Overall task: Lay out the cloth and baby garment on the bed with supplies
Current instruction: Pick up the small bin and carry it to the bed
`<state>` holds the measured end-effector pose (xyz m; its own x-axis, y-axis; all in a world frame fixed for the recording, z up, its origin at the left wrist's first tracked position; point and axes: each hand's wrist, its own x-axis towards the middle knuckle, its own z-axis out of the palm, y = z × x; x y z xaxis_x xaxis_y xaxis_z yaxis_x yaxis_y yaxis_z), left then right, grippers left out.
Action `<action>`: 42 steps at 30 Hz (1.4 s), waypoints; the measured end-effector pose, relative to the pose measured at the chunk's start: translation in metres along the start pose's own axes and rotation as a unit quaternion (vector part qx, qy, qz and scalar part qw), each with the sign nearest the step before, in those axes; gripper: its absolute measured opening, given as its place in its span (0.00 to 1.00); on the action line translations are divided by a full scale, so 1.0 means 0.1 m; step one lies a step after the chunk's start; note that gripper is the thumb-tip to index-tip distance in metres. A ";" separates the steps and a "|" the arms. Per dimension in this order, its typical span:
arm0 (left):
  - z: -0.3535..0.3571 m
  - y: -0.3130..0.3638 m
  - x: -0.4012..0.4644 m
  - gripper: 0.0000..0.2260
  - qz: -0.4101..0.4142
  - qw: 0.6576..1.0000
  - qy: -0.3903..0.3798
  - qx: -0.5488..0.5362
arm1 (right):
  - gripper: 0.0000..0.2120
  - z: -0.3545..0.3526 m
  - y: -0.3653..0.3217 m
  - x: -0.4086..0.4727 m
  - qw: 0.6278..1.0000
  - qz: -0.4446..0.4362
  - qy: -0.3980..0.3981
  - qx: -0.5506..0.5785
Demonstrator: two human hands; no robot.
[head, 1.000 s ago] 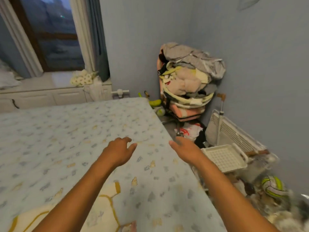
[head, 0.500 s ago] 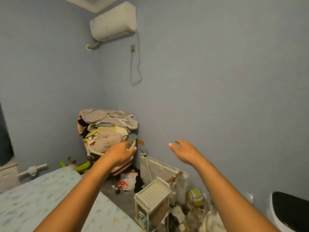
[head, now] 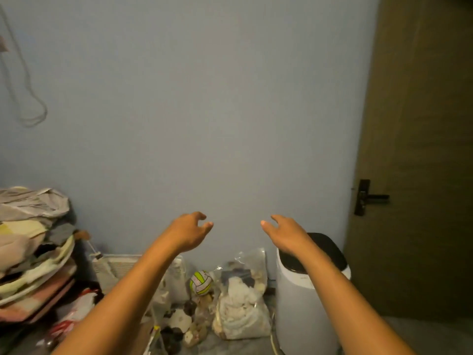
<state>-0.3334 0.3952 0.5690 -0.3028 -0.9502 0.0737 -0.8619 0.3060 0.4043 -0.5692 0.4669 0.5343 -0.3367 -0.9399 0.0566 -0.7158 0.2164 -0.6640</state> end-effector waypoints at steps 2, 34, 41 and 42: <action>0.26 0.37 0.22 0.24 0.026 1.000 -0.017 0.004 | 0.32 -0.21 0.36 0.13 0.999 0.030 0.015 0.003; 4.83 5.44 2.17 0.22 0.482 0.802 -0.352 0.030 | 0.31 -2.00 5.26 -0.17 0.802 0.492 0.326 0.088; 6.27 6.46 1.91 0.21 0.510 0.748 -0.425 0.025 | 0.30 -2.11 6.58 -0.56 0.733 0.562 0.367 0.111; 6.50 6.59 1.85 0.21 0.520 0.740 -0.426 0.034 | 0.29 -2.11 6.80 -0.61 0.719 0.569 0.381 0.116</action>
<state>-1.2220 0.4592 0.2563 -0.9379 0.1740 -0.3002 0.0075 0.8752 0.4837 -1.1642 0.7269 0.2371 -0.9247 0.2479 -0.2889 0.3807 0.5978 -0.7055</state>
